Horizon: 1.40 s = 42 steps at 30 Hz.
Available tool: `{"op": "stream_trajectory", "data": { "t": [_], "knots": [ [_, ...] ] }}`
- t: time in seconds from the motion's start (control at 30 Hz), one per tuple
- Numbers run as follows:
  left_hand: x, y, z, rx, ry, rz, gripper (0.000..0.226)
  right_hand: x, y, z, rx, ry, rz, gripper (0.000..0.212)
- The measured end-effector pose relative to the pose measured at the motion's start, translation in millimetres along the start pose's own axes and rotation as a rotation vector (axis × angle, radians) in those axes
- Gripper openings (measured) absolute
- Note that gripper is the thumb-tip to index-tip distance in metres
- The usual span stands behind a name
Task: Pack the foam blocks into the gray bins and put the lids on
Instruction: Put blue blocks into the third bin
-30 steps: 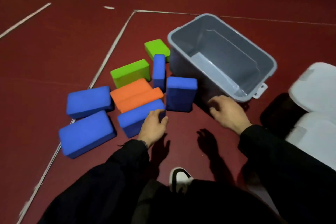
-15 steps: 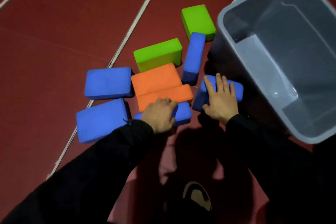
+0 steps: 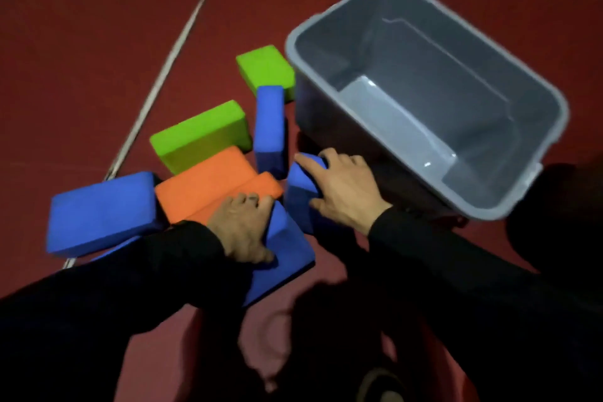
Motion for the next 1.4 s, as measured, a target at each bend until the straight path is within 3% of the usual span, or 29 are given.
{"op": "stream_trajectory", "data": {
  "t": [0.1, 0.2, 0.33, 0.47, 0.6, 0.73, 0.8, 0.87, 1.03, 1.13, 1.23, 1.33, 1.4],
  "knots": [
    [24.9, 0.2, 2.8, 0.032, 0.326, -0.031, 0.065, 24.2, 11.3, -4.5, -0.03, -0.011, 0.137, 0.09],
    [38.9, 1.8, 14.5, -0.025, 0.419, 0.145, 0.055, 52.8, 9.2, 0.4, -0.087, -0.099, 0.241, 0.089],
    [43.7, 10.0, 31.5, -0.068, 0.339, 0.277, 0.063, 94.1, 16.2, 10.3, -0.184, -0.249, 0.382, 0.089],
    [53.2, 11.4, 63.3, -0.14, 0.263, 0.36, 0.085, 131.9, 27.2, 22.0, -0.253, -0.418, 0.543, 0.09],
    [71.4, 12.6, 92.2, -0.175, 0.347, 0.423, 0.089, 163.7, 43.5, 50.1, -0.267, -0.611, 0.829, 0.096],
    [79.5, 11.0, 110.9, -0.227, 0.374, 0.433, 0.09, 177.6, 65.3, 108.2, -0.53, -0.698, 1.019, 0.112],
    [77.8, 9.6, 118.2, -0.235, 0.385, 0.426, 0.09, 172.5, 75.9, 140.5, -0.674, -0.627, 0.946, 0.108],
    [74.8, 6.6, 122.5, -0.225, 0.409, 0.414, 0.086, 154.9, 87.5, 165.9, -0.773, -0.53, 0.745, 0.101],
    [56.5, 1.5, 120.7, -0.229, 0.459, 0.31, 0.081, 102.4, 104.8, 171.8, -0.717, -0.283, 0.136, 0.089],
    [47.2, -2.7, 111.4, -0.16, 0.547, 0.285, 0.081, 103.5, 95.4, 156.2, -0.752, -0.154, 0.039, 0.085],
    [47.8, -2.3, 96.7, -0.087, 0.66, 0.331, 0.082, 108.1, 90.4, 129.2, -0.655, -0.104, -0.033, 0.085],
    [59.1, 1.9, 71.0, -0.209, 0.666, 0.339, 0.082, 115.5, 96.4, 107.2, -0.614, -0.179, -0.102, 0.072],
    [71.1, 6.2, 49.5, -0.275, 0.709, 0.233, 0.079, 123.4, 101.2, 100.4, -0.634, -0.257, -0.174, 0.073]
  ]
}}
Point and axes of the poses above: each hand's wrist, its own y-axis away from the middle knuckle, its own x-axis out of the back of the hand, z = x × y, the point moved 3 cm from there along -y, towards the middle knuckle, and after that the axes turned 8 degrees about z, right-handed, at the moved point
